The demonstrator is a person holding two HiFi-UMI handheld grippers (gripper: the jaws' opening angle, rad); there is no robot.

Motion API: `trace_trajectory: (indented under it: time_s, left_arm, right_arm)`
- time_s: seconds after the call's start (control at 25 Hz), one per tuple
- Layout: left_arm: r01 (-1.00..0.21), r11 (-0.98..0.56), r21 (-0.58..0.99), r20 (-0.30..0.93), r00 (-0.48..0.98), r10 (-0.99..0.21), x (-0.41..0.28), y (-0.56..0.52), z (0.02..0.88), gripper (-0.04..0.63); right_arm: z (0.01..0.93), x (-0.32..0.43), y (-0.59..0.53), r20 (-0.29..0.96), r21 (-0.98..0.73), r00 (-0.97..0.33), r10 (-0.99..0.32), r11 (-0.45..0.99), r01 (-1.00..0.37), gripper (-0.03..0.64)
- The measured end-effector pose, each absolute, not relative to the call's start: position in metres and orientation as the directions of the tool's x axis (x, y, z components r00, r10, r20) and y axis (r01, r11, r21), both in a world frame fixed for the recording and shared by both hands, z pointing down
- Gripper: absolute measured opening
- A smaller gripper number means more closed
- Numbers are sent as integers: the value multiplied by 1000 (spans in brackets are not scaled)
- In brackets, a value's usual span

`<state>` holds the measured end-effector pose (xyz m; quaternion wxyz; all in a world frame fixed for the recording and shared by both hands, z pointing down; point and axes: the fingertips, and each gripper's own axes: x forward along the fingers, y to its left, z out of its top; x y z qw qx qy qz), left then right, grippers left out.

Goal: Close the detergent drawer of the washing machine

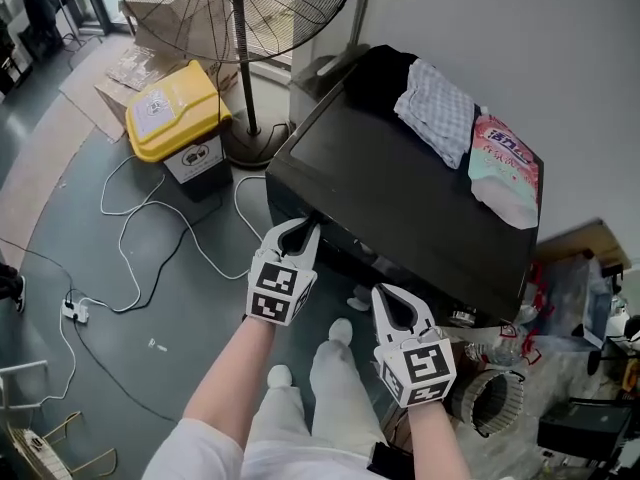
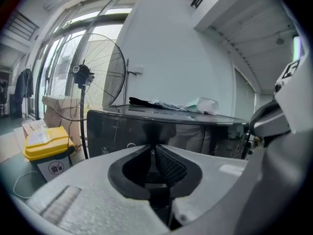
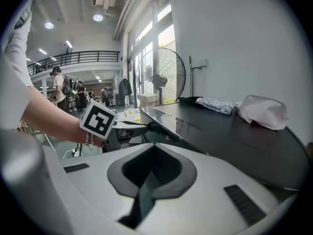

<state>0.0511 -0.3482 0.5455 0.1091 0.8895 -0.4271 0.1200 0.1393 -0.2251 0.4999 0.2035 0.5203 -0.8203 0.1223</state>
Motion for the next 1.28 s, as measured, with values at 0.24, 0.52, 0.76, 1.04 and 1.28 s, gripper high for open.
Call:
trace_trajectory:
  time_s: [0.24, 0.52, 0.76, 1.04, 1.28]
  left_arm:
    - [-787, -613, 75, 332, 599, -728, 49, -348, 544, 28]
    - [-792, -607, 62, 312, 593, -742, 31, -325, 515, 25]
    - [-783, -621, 19, 268, 603, -752, 8, -294, 476, 21]
    - [-780, -623, -51, 218, 600, -769, -12, -257, 428, 20]
    - [-755, -654, -49, 170, 638, -751, -22, -225, 389, 20]
  right_arm:
    - [490, 137, -231, 447, 15, -381, -809, 433, -901, -6]
    - [462, 130, -219, 407, 36, -353, -842, 401, -915, -6]
    - [430, 121, -191, 351, 57, -294, -889, 334, -941, -6]
    - [392, 114, -161, 286, 81, -272, -919, 306, -948, -6]
    - [359, 110, -137, 247, 124, -250, -936, 286, -950, -6]
